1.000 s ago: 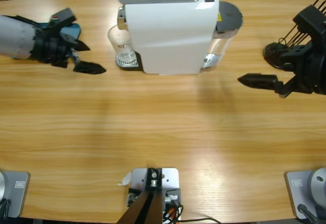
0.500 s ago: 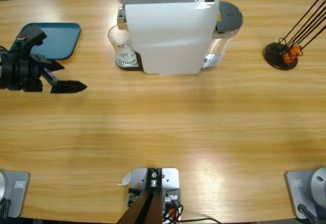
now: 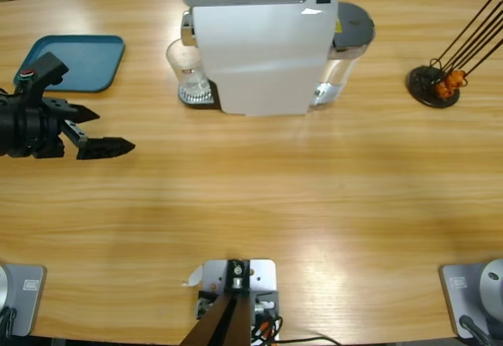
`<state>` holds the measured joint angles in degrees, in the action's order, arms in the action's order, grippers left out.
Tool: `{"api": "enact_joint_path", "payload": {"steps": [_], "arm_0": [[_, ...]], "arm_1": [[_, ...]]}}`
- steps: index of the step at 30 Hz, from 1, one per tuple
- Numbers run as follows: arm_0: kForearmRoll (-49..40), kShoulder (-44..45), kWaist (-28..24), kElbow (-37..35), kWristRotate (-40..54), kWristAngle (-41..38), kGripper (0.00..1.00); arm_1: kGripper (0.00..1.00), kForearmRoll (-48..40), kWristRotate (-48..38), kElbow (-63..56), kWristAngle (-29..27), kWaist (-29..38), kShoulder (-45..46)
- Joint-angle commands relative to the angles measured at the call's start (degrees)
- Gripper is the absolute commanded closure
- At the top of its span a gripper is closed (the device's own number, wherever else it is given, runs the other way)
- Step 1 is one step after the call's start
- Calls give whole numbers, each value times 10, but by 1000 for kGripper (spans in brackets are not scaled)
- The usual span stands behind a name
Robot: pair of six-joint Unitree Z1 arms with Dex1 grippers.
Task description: Pour coffee
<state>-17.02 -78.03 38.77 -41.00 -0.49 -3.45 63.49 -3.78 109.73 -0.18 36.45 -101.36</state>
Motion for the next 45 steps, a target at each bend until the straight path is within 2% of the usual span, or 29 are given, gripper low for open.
{"api": "enact_joint_path", "payload": {"steps": [1,45], "arm_0": [[25,-10,8,23,15,-2,4],[39,-21,8,29,15,-2,4]], "arm_1": [[1000,4,-3,21,4,-9,-62],[1000,-7,12,27,15,-12,-102]]}}
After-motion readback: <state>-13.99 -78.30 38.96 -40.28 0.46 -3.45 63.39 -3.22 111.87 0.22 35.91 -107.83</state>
